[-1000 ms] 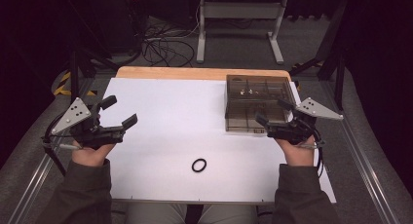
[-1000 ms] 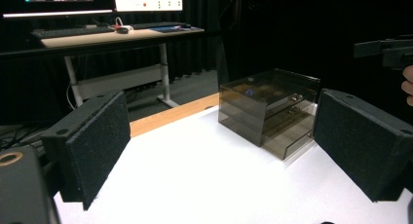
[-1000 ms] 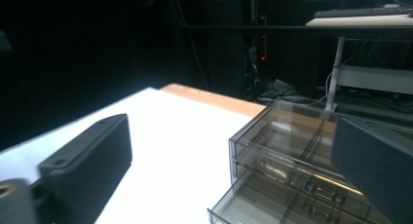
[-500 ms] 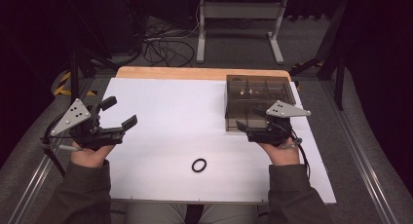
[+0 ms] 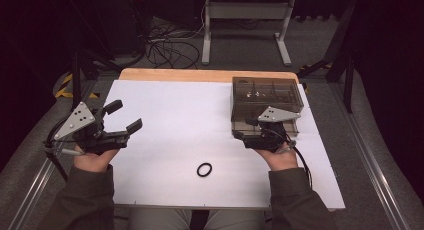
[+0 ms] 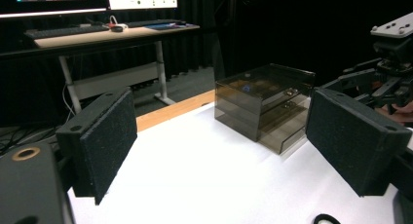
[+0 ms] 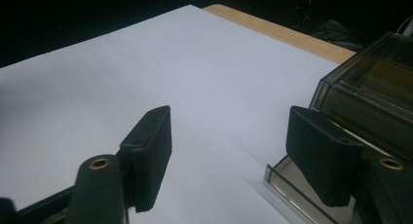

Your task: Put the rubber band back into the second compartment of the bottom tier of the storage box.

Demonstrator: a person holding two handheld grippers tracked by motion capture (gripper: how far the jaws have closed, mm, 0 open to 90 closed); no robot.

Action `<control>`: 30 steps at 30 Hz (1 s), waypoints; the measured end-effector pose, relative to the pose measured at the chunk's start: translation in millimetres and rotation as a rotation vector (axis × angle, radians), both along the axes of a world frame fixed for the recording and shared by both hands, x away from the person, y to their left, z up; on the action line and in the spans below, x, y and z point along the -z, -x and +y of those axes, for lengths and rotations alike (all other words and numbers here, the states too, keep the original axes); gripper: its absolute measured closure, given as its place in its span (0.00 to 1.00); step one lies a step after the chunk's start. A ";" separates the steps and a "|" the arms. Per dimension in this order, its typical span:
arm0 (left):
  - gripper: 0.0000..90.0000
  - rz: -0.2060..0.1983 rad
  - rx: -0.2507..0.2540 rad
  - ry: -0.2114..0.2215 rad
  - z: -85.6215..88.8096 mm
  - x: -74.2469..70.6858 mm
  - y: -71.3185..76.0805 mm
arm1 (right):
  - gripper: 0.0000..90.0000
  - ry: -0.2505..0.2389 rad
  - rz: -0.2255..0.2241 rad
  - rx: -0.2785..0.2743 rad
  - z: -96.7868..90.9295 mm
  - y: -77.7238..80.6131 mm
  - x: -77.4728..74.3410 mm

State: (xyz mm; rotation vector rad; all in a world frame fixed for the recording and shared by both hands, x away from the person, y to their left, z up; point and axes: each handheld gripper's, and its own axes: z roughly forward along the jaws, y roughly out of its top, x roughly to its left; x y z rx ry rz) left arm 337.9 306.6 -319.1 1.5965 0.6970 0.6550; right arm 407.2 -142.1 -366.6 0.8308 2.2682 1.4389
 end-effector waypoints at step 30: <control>0.18 0.002 0.011 -0.010 -1.0 -0.5 1.1 | 0.54 0.161 0.135 -0.172 44.6 -5.1 34.6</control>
